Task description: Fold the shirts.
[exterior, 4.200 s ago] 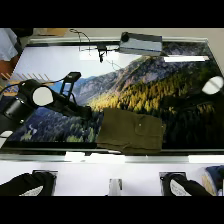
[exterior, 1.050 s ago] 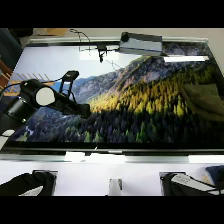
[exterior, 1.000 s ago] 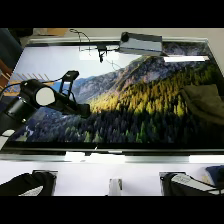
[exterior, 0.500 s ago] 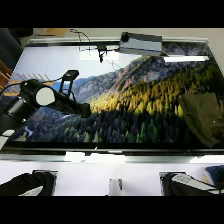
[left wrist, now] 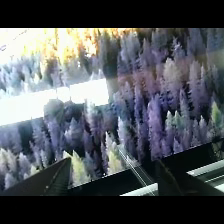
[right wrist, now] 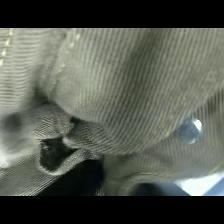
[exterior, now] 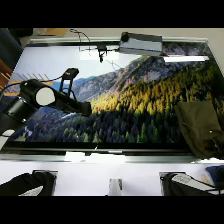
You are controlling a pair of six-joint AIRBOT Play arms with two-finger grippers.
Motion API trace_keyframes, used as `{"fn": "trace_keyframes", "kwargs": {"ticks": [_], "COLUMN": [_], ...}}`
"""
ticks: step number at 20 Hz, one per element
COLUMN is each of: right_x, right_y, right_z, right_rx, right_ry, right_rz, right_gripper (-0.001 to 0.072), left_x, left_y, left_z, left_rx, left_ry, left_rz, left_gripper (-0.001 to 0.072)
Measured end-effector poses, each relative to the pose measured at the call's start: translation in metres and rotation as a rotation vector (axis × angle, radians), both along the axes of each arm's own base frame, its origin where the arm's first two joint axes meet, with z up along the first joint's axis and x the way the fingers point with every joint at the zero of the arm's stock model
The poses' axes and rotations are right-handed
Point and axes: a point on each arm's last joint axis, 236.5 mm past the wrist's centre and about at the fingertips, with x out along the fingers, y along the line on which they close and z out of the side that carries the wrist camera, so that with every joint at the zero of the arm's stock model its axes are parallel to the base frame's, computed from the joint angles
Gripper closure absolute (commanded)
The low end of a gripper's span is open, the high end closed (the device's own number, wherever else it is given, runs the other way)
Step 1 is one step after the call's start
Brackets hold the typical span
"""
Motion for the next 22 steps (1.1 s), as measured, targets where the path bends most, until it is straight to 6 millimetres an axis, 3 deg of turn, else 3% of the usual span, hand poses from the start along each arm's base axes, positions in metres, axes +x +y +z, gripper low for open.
{"fn": "trace_keyframes", "kwargs": {"ticks": [5, 13, 15, 18, 20, 22], "right_x": [0.004, 0.008, 0.014, 0.057, 0.107, 0.160], "right_y": [-0.013, -0.013, -0.017, -0.019, -0.016, 0.008], "right_z": [0.023, 0.103, 0.121, 0.151, 0.175, 0.193], "right_rx": [-0.050, 0.001, -0.012, -0.043, -0.099, -0.145], "right_ry": [-0.020, -0.013, -0.042, -0.233, -0.411, -0.532], "right_rz": [0.026, 0.058, 0.078, 0.142, 0.215, 0.343], "right_gripper": [0.0100, 0.0095, 0.0061, 0.0061, 0.0061, 0.0061], "left_x": [0.001, 0.001, 0.001, 0.002, 0.011, 0.029], "left_y": [0.000, 0.000, 0.000, -0.001, 0.000, 0.008], "left_z": [0.000, 0.000, 0.000, 0.003, 0.009, 0.017], "left_rx": [-0.002, 0.006, 0.008, 0.014, 0.033, 0.091], "left_ry": [-0.003, -0.012, -0.014, -0.030, -0.066, -0.113], "left_rz": [0.000, -0.027, -0.032, -0.063, -0.080, -0.081], "left_gripper": [0.0099, 0.0099, 0.0099, 0.0100, 0.0101, 0.0102]}}
